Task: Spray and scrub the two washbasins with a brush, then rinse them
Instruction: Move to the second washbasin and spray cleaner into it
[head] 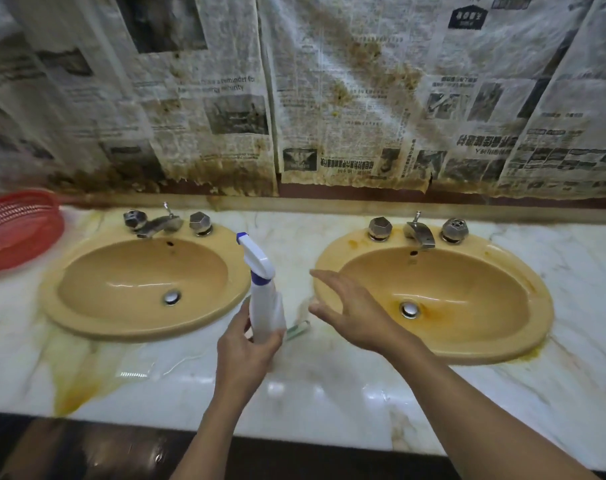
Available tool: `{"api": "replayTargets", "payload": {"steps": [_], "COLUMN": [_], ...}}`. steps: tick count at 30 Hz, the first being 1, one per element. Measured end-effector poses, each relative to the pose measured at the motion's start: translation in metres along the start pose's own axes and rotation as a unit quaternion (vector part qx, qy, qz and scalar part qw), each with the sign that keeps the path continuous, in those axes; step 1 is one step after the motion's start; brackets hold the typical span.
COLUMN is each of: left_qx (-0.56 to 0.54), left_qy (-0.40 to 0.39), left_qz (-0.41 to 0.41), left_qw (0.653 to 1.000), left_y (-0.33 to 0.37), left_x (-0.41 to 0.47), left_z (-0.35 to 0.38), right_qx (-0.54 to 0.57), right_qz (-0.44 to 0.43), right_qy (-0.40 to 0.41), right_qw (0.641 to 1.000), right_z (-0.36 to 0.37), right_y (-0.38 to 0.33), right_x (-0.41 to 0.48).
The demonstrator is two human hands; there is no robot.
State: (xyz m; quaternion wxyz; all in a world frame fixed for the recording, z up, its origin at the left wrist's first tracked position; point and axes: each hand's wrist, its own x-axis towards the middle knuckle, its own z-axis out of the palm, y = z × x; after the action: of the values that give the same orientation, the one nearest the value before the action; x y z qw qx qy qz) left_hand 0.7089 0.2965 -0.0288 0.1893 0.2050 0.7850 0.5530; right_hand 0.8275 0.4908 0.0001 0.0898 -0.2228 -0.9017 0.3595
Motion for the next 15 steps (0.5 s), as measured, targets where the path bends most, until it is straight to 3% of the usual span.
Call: {"api": "replayTargets", "payload": {"steps": [4, 10, 15], "left_qx": [0.004, 0.007, -0.025], "left_qy": [0.033, -0.012, -0.034], "left_qz": [-0.014, -0.04, -0.074], "left_qw": [0.999, 0.999, 0.996], "left_y": [-0.018, -0.047, -0.066], "left_x": [0.02, 0.039, 0.034], "left_z": [-0.047, -0.076, -0.07], "right_qx": [-0.094, -0.233, -0.254], "right_qz": [-0.025, -0.035, -0.05], "right_qy": [-0.054, -0.141, -0.151], "right_qw": [0.994, 0.962, 0.954], "right_z": [0.039, 0.091, 0.117], "right_y": [0.008, 0.011, 0.02], "right_x": [0.022, 0.042, 0.04]}}
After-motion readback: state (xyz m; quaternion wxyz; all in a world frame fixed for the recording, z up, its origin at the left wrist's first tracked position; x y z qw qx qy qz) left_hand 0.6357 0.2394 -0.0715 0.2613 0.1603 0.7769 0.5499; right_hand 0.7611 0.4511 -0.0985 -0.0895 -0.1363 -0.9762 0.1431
